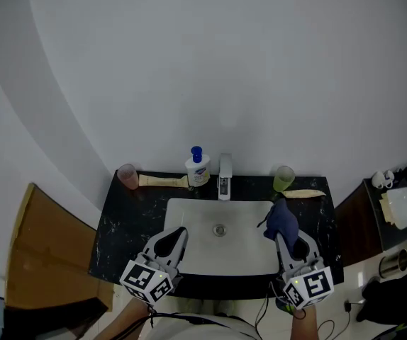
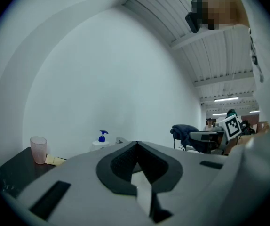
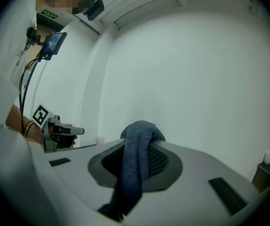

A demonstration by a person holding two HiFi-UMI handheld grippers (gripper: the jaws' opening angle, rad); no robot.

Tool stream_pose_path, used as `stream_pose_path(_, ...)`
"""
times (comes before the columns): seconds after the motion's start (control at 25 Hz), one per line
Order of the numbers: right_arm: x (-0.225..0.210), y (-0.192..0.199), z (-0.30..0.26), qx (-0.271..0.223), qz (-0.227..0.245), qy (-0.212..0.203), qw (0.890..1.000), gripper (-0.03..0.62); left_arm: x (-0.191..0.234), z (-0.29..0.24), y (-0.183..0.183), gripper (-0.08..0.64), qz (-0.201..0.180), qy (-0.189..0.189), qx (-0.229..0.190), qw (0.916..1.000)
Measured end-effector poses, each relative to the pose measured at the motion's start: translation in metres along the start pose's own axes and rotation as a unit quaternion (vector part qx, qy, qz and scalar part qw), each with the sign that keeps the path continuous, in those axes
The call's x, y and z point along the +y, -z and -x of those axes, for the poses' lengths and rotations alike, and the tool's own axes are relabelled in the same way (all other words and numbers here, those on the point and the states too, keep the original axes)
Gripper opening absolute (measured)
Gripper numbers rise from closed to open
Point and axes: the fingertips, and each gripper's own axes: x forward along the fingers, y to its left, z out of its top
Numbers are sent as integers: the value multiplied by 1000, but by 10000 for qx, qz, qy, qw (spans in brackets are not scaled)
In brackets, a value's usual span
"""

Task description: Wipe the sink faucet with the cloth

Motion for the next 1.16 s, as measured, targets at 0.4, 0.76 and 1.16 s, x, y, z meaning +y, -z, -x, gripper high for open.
stream_pose_path(0.4, 30, 6, 21, 115, 131, -5, 9998, 66, 1, 30, -12, 2, -58, -185, -138, 9997)
stream_pose_path(0.76, 34, 2, 28, 55, 171, -26, 9998, 66, -7, 40, -15, 2, -104, -206, -198, 9995)
stream_pose_path(1.16, 40, -5, 29, -48, 89, -92, 9999, 66, -18, 39, -18, 2, -162, -92, -175, 9997)
